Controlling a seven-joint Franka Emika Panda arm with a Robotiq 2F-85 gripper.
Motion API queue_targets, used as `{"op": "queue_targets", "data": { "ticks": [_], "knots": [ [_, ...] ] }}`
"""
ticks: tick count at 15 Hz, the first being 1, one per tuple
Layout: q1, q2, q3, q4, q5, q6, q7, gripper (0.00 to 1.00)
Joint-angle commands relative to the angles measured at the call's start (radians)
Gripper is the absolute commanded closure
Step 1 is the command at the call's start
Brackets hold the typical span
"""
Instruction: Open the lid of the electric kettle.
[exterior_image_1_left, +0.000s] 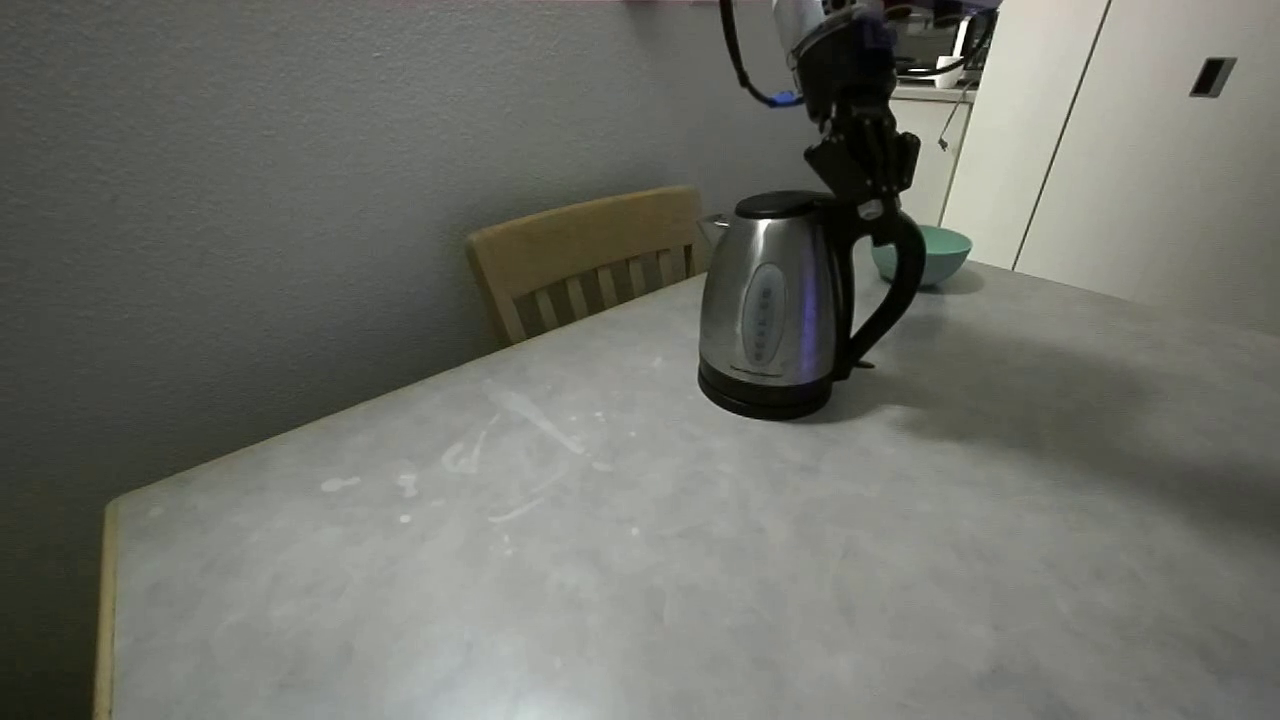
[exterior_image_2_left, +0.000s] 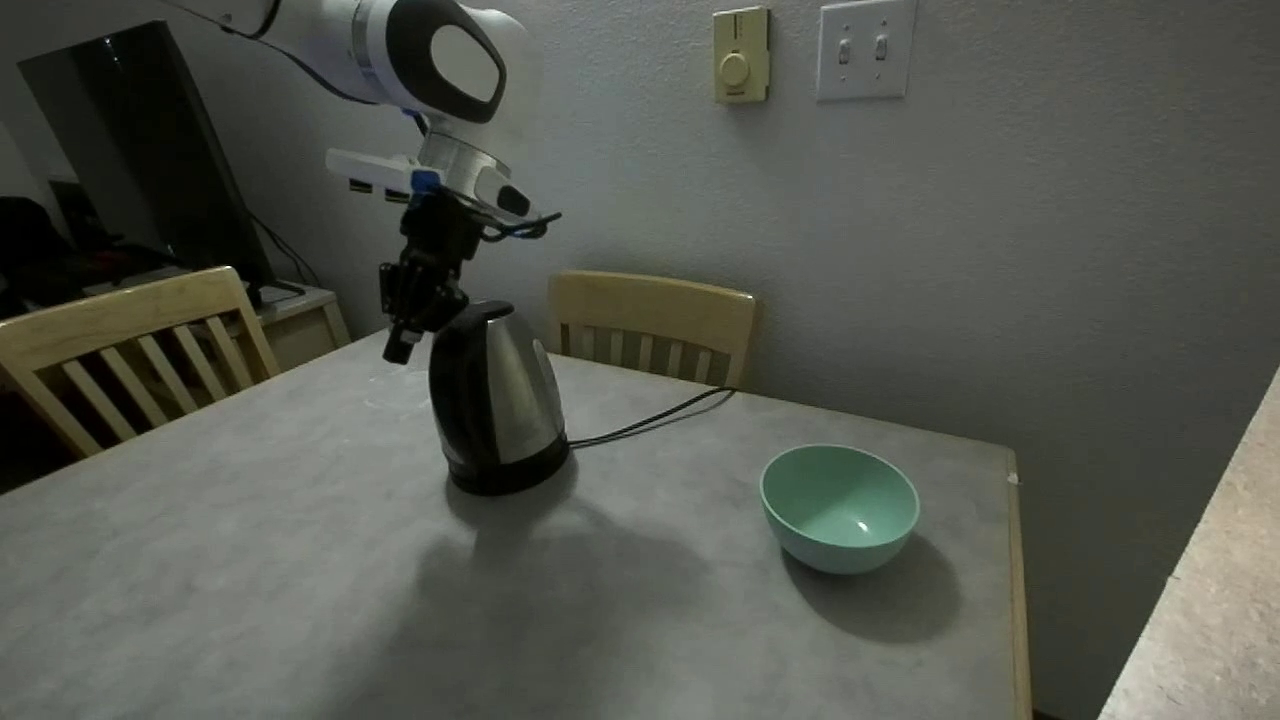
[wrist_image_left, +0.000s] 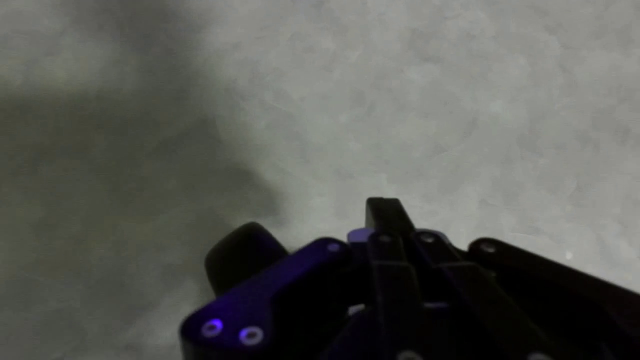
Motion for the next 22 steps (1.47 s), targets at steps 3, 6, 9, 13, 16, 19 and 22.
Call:
{"op": "queue_targets", "data": {
  "ticks": [3, 6, 9, 13, 16, 19, 22],
  "knots": [
    [0.046, -0.098, 0.000, -0.035, -0.035, 0.094, 0.002, 1.00],
    [0.054, -0.143, -0.013, -0.045, -0.061, 0.226, 0.032, 1.00],
    [0.047, -0.169, -0.025, -0.057, -0.068, 0.368, 0.089, 1.00],
    [0.063, -0.219, -0.052, -0.126, -0.104, 0.527, 0.202, 1.00],
    [0.083, -0.260, -0.082, -0.193, -0.165, 0.617, 0.334, 1.00],
    [0.109, -0.300, -0.111, -0.254, -0.229, 0.628, 0.498, 1.00],
    [0.123, -0.336, -0.119, -0.291, -0.256, 0.557, 0.629, 1.00]
  ]
}}
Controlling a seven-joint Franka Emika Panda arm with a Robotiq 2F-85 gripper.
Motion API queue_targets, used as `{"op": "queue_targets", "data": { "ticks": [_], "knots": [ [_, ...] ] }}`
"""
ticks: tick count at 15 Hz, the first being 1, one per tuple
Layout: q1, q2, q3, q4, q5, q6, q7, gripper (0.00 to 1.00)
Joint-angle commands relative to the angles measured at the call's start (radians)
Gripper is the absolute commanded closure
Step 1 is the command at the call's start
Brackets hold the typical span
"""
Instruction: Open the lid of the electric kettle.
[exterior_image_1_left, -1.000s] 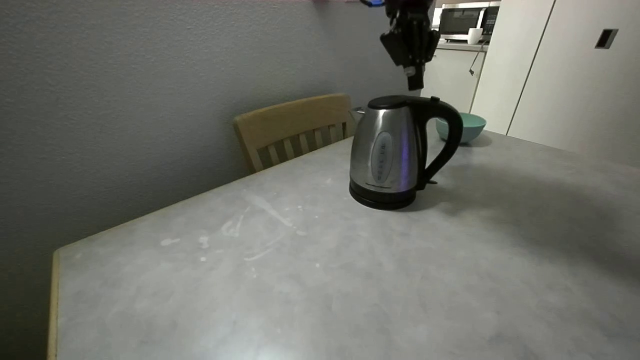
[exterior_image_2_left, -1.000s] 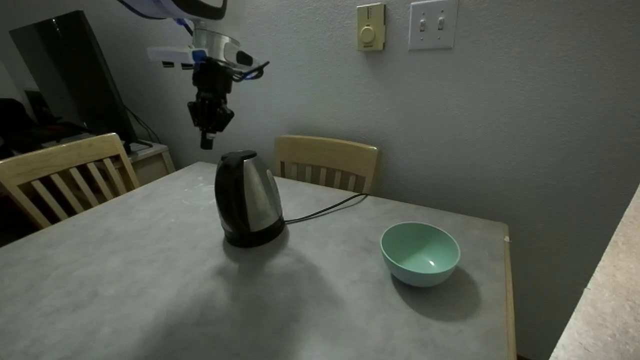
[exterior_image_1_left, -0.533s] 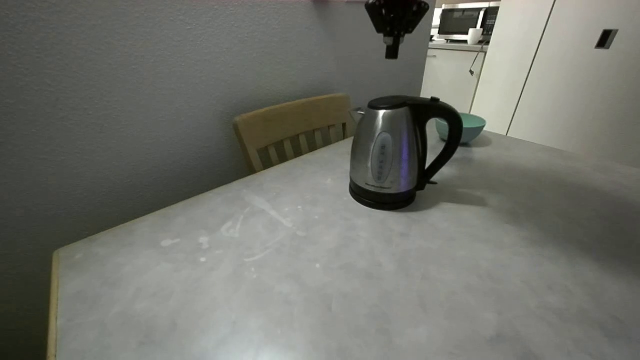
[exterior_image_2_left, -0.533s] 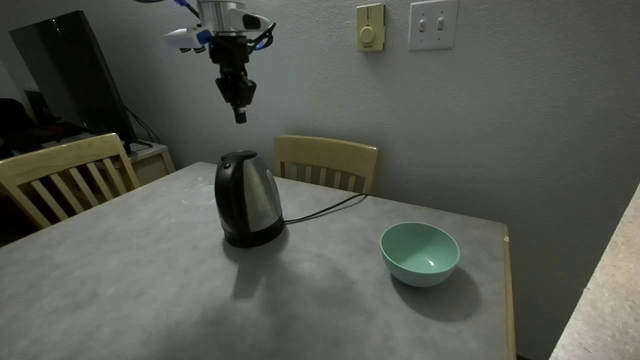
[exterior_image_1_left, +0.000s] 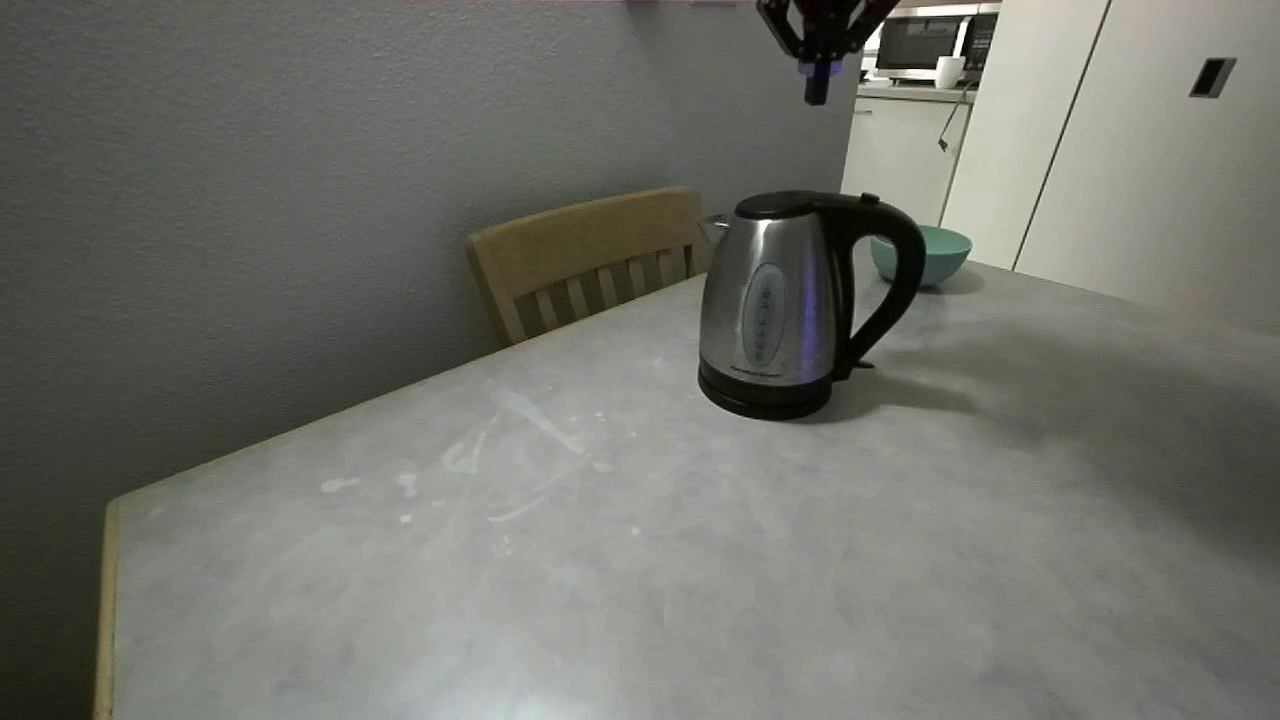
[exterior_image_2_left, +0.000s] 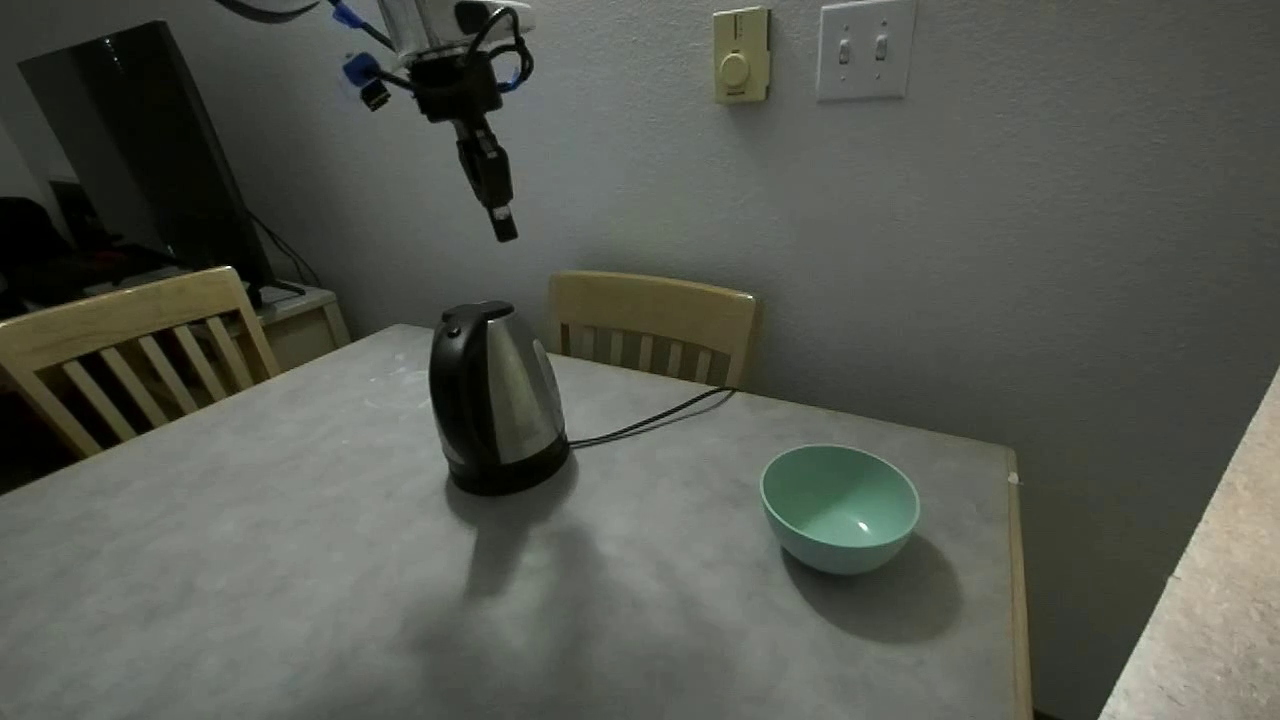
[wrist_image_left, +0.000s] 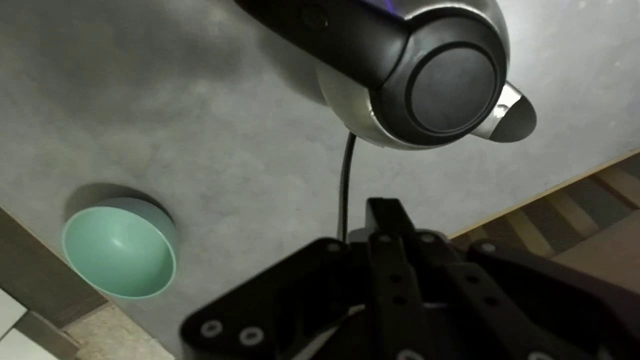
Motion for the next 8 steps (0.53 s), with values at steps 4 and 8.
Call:
{"op": "queue_targets", "data": {
  "ticks": [4, 8],
  "knots": [
    [0.009, -0.089, -0.002, -0.101, -0.002, -0.133, 0.170, 1.00],
    [-0.014, -0.060, 0.005, -0.083, 0.036, -0.162, 0.166, 1.00]
  ]
}}
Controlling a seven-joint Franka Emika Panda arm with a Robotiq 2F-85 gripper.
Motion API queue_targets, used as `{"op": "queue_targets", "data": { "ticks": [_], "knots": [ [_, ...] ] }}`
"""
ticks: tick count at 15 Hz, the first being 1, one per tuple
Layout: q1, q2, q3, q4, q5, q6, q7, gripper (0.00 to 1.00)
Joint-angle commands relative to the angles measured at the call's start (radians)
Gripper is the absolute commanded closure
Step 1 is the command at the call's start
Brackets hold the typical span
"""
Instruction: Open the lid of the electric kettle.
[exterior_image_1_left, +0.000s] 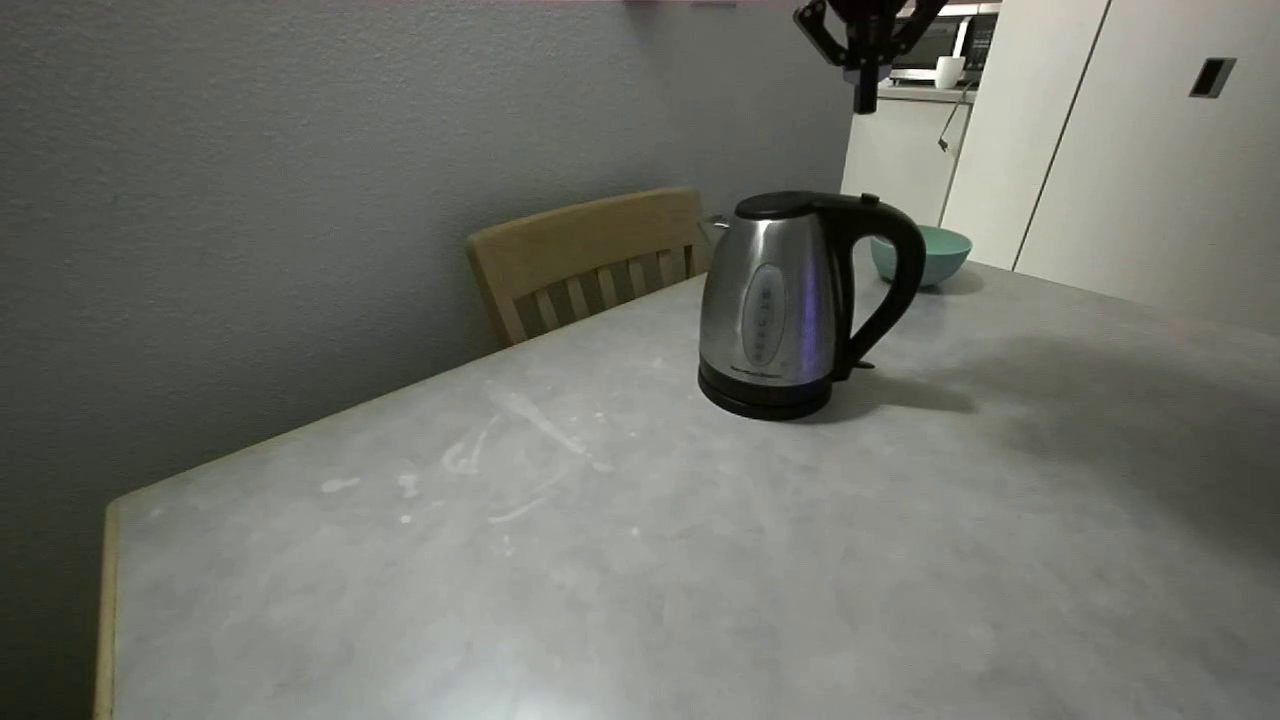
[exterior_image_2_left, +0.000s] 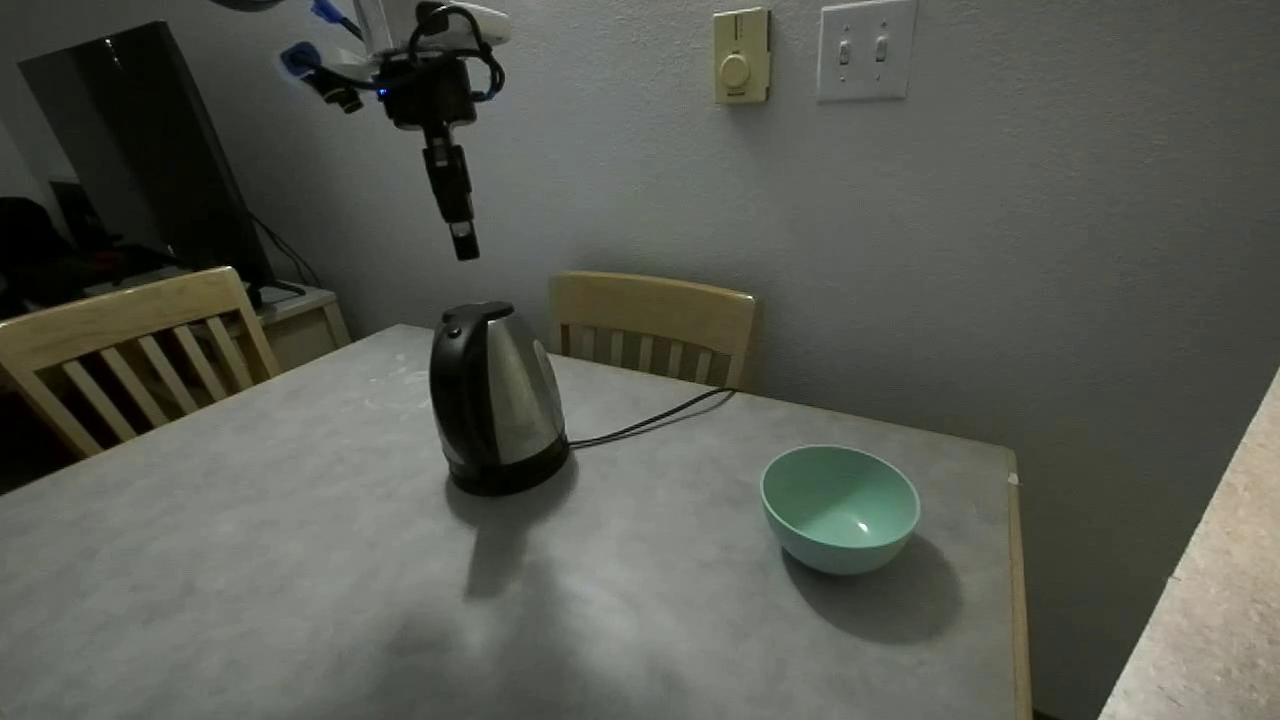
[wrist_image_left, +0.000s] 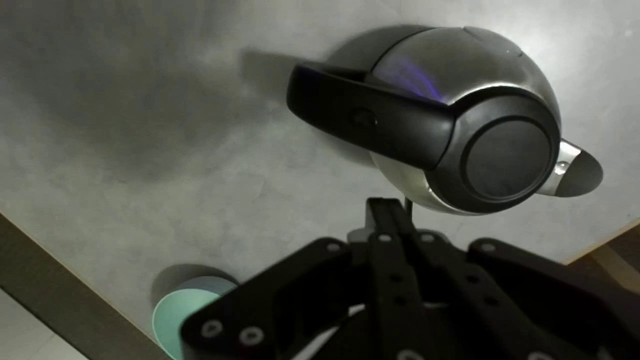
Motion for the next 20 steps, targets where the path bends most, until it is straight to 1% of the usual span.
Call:
{"op": "queue_targets", "data": {
  "ticks": [1, 9, 13, 17, 20],
  "knots": [
    [-0.027, 0.003, 0.010, -0.020, 0.046, -0.026, -0.004, 1.00],
    [-0.039, 0.078, 0.009, -0.007, 0.094, -0.067, -0.004, 1.00],
    [-0.036, 0.119, 0.010, 0.004, 0.106, -0.108, -0.004, 1.00],
    [-0.036, 0.127, 0.012, 0.016, 0.111, -0.141, -0.008, 1.00],
    [-0.037, 0.134, 0.015, 0.022, 0.114, -0.138, -0.017, 1.00]
  ]
}}
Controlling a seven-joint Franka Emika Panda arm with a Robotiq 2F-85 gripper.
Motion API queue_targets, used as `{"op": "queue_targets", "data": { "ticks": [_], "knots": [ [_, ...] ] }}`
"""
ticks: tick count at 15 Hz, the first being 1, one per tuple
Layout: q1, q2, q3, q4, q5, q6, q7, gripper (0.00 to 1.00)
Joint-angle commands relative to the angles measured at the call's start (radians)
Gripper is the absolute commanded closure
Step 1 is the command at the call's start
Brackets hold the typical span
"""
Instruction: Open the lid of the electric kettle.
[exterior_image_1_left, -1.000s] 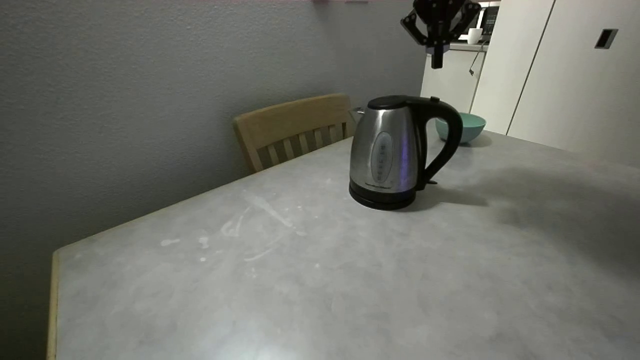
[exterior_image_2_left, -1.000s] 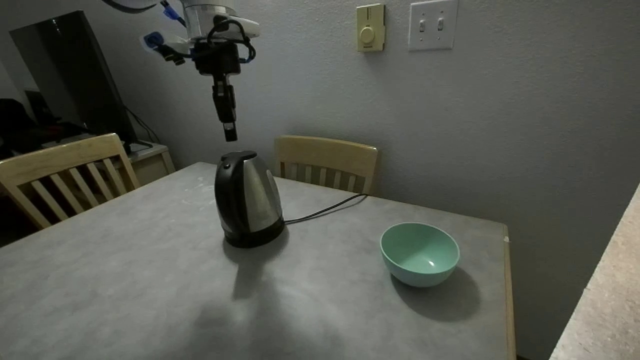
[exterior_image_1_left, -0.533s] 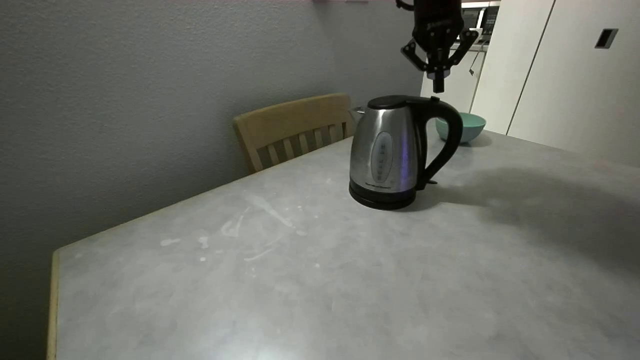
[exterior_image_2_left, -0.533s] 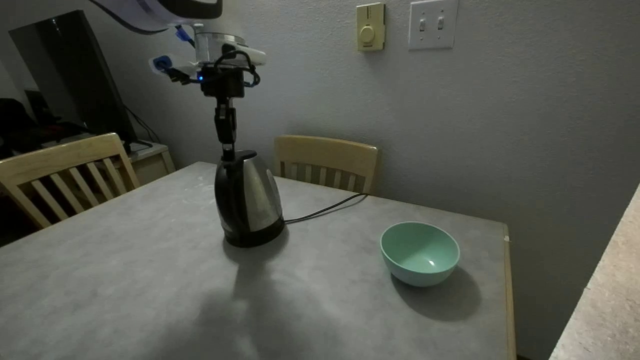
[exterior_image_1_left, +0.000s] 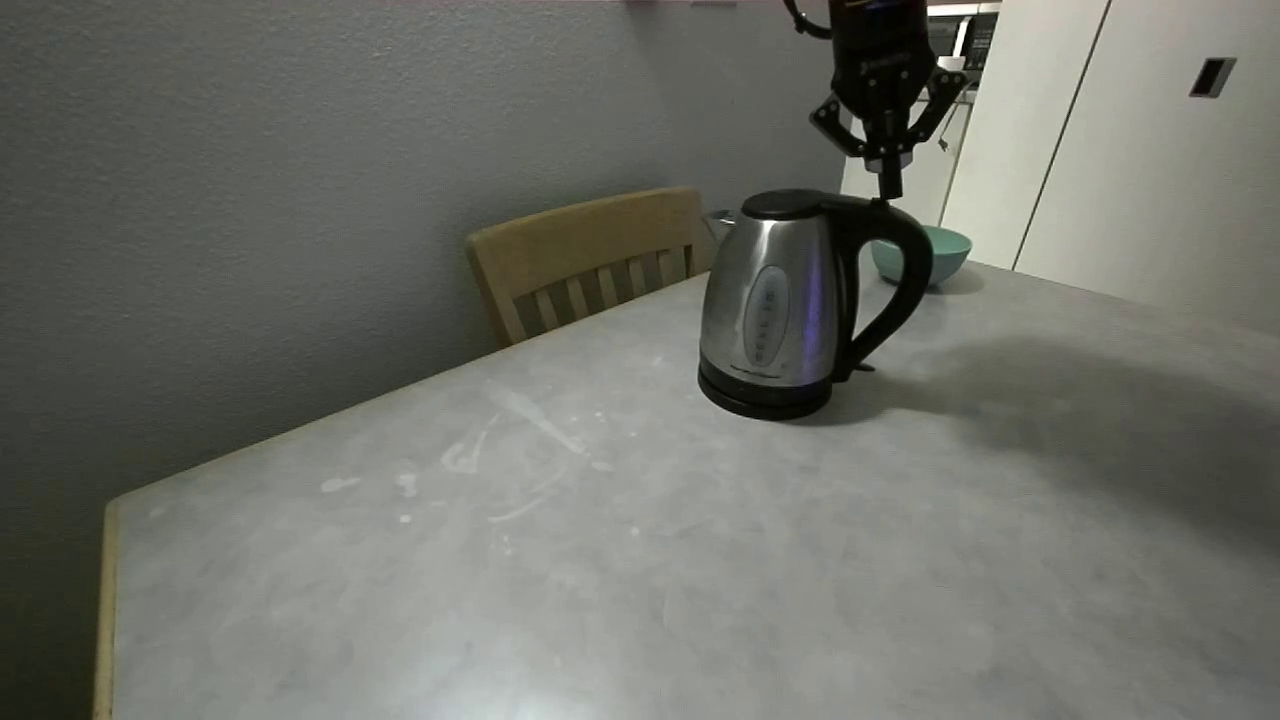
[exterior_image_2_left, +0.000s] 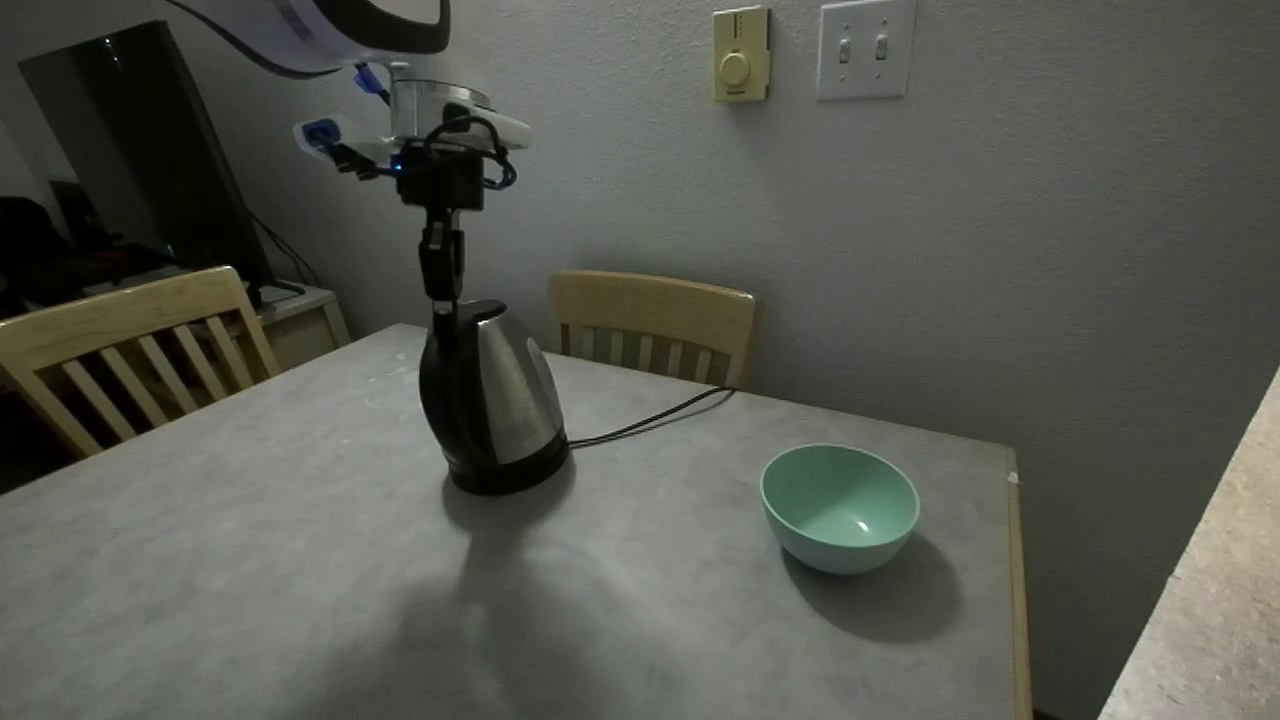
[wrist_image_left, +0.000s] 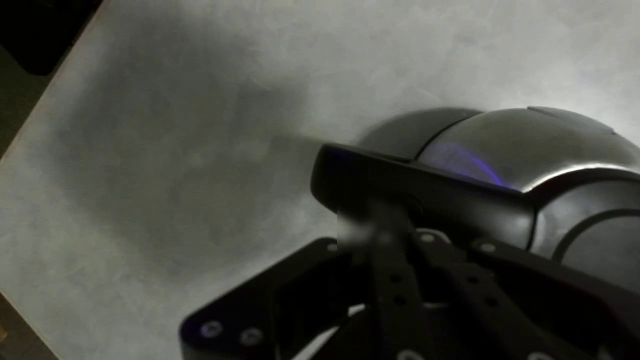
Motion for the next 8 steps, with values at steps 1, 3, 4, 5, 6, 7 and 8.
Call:
{"op": "queue_targets", "data": {
  "ticks": [1, 3, 4, 5, 6, 7, 8],
  "knots": [
    [-0.011, 0.047, 0.014, 0.036, 0.018, -0.007, -0.023, 1.00],
    [-0.010, 0.085, 0.014, 0.073, 0.011, -0.022, -0.029, 1.00],
    [-0.008, 0.101, 0.013, 0.092, 0.006, -0.030, -0.031, 1.00],
    [-0.003, 0.117, 0.011, 0.111, -0.002, -0.051, -0.023, 1.00],
    [-0.002, 0.135, 0.010, 0.134, -0.007, -0.068, -0.024, 1.00],
    [-0.001, 0.159, 0.009, 0.161, -0.013, -0.087, -0.023, 1.00],
    [0.002, 0.171, 0.008, 0.182, -0.018, -0.111, -0.019, 1.00]
  ]
}}
